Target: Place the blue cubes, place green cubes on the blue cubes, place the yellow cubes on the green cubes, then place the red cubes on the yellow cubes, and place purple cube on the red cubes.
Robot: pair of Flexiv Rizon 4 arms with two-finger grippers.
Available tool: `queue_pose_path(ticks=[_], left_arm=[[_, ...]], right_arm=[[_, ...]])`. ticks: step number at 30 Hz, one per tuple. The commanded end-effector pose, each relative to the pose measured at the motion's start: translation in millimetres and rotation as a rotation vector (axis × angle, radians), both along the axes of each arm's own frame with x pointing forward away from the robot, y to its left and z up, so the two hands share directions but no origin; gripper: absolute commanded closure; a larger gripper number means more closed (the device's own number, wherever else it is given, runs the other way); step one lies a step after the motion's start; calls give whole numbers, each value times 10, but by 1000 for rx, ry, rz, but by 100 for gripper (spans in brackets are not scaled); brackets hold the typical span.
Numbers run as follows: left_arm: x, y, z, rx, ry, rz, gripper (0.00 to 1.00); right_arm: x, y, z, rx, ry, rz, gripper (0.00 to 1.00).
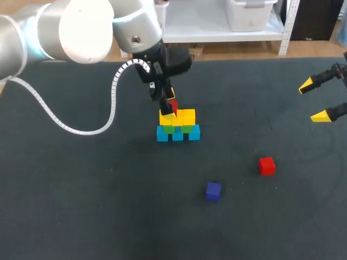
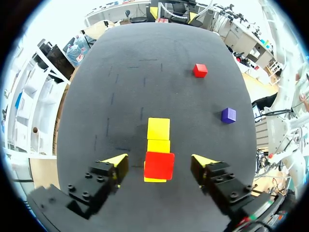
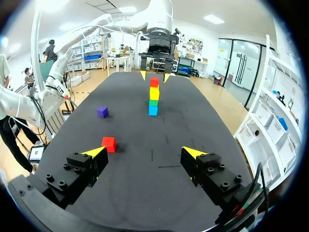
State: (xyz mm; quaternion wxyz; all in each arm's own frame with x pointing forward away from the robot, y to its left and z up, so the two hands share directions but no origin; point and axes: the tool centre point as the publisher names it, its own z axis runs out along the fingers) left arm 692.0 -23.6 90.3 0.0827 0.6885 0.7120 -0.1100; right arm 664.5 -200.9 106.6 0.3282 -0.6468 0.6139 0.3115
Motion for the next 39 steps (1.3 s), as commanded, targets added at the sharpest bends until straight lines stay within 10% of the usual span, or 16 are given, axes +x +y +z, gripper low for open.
queue_pose_path(ticks=[1,17,32,39], left_arm=[[10,27,64,-12,-14,-13,0],[-156,476,444,-242,-155,-149,0],[-319,1058,409,-363,-210,-136,0],[-355,1204,392,-283,-206,-149,0]], right_arm=[[-1,0,-3,1,-1,0,0],[-1,0,-3,1,-1,0,0],[-1,0,-3,1,-1,0,0],[-1,0,-3,1,-1,0,0]])
